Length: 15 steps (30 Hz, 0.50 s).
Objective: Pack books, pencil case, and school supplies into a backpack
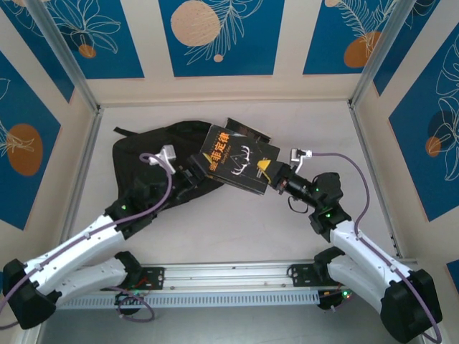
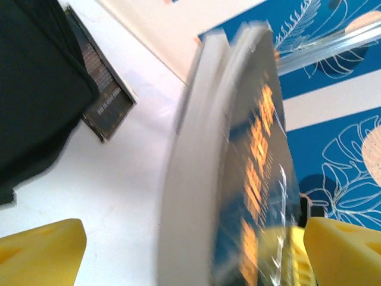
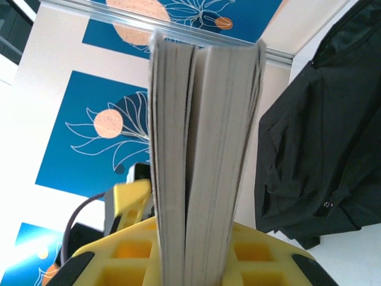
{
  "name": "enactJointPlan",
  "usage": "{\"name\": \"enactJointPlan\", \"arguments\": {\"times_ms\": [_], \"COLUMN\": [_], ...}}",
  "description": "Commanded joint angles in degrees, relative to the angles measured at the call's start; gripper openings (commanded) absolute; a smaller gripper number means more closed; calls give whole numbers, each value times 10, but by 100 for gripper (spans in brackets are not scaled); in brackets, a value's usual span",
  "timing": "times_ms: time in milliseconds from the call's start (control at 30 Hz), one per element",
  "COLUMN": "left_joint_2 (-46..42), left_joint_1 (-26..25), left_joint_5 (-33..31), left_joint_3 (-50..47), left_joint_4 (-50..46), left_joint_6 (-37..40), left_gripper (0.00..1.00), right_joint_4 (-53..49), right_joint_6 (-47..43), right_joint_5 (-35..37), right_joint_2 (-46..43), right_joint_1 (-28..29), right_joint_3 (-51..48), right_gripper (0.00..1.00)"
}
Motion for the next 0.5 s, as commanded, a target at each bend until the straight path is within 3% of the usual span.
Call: {"name": "enactJointPlan", "arguments": {"times_ms": [0, 67, 133, 300, 400, 467], "left_joint_2": [21, 48, 68, 69, 60, 56], "left_joint_1": [80, 105, 106, 106, 106, 106], "left_joint_5": [174, 271, 330, 404, 422, 427], "left_joint_3": [-9, -3, 12, 32, 37, 32], "left_joint_4": [35, 76, 87, 98, 90, 92], "left_joint_6": [27, 23, 28, 42, 54, 59], "left_gripper": [93, 89, 86, 73, 58, 37], "right_joint_4": [39, 41, 39, 2, -21, -37], "right_joint_6": [-13, -6, -3, -10, -16, -20], "right_joint_5": [-46, -67, -82, -96, -101, -112], "right_joint_2": [-17, -18, -22, -43, -55, -56], "right_joint_1": [-3, -6, -8, -13, -21, -27], "right_joint_3": [16, 17, 14, 4, 3, 9], "right_gripper": [0, 0, 0, 0, 0, 0]}}
